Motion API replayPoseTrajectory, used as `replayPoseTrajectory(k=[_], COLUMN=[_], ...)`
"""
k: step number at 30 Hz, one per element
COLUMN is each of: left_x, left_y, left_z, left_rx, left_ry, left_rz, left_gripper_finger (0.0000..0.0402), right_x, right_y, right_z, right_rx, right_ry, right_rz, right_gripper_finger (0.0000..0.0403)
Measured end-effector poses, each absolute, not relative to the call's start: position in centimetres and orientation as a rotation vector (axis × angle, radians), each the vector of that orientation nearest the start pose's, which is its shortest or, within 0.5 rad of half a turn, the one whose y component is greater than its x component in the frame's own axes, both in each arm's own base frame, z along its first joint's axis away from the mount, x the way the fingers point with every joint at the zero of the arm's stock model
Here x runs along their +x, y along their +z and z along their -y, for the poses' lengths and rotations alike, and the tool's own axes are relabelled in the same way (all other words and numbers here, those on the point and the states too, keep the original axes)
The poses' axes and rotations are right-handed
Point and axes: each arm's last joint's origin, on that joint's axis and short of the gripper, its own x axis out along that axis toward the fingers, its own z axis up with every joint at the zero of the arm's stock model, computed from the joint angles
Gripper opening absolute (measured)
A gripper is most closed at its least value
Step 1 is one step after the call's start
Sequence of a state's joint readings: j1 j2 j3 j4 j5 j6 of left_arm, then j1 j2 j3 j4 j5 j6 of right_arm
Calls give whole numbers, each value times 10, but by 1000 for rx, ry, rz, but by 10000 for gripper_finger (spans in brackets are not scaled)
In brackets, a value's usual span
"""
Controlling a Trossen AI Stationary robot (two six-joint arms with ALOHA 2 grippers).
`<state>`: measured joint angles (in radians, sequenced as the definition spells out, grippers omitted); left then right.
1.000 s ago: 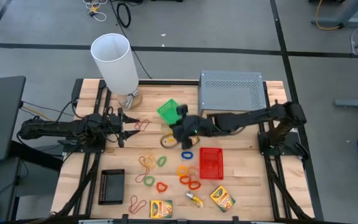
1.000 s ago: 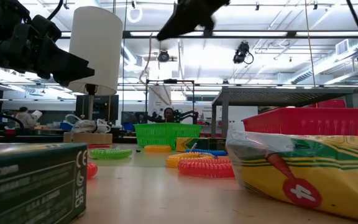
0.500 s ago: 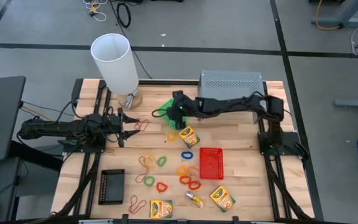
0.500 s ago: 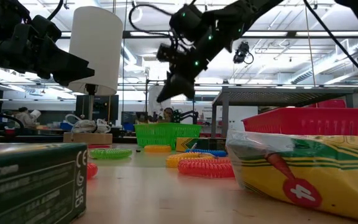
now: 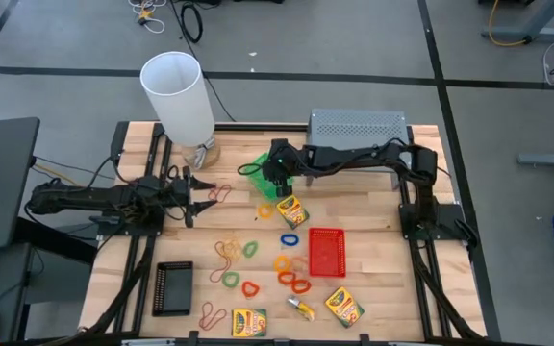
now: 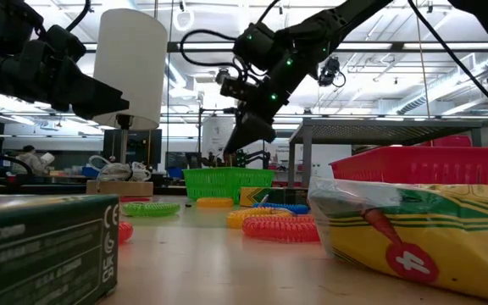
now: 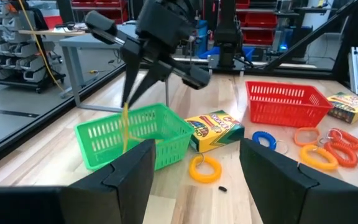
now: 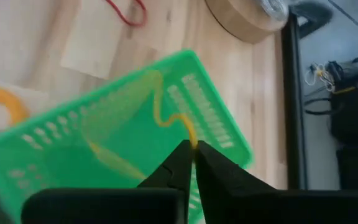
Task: Pick & Place Office Desk Supplies
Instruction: Put the yellow rubber band into the green bin
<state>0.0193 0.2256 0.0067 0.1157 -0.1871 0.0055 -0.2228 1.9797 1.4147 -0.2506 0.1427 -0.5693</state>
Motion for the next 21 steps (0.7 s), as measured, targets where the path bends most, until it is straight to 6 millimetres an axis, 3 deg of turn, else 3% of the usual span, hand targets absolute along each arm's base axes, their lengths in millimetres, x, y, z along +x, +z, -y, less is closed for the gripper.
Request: replayPoseTrajectory(k=[12, 15, 21], left_x=[111, 111, 111], left_y=[156, 156, 156], left_z=[-9, -10, -10], left_rx=[21, 21, 20], left_ry=[272, 290, 292], left_rz=[-123, -123, -123], left_gripper_finger=[240, 242, 245], right_x=[423, 423, 418], right_y=[197, 197, 192], right_z=[84, 82, 77], right_rx=[-521, -532, -578], right_ry=[-126, -141, -164], right_rz=[-874, -883, -975], right_gripper_finger=[216, 231, 223])
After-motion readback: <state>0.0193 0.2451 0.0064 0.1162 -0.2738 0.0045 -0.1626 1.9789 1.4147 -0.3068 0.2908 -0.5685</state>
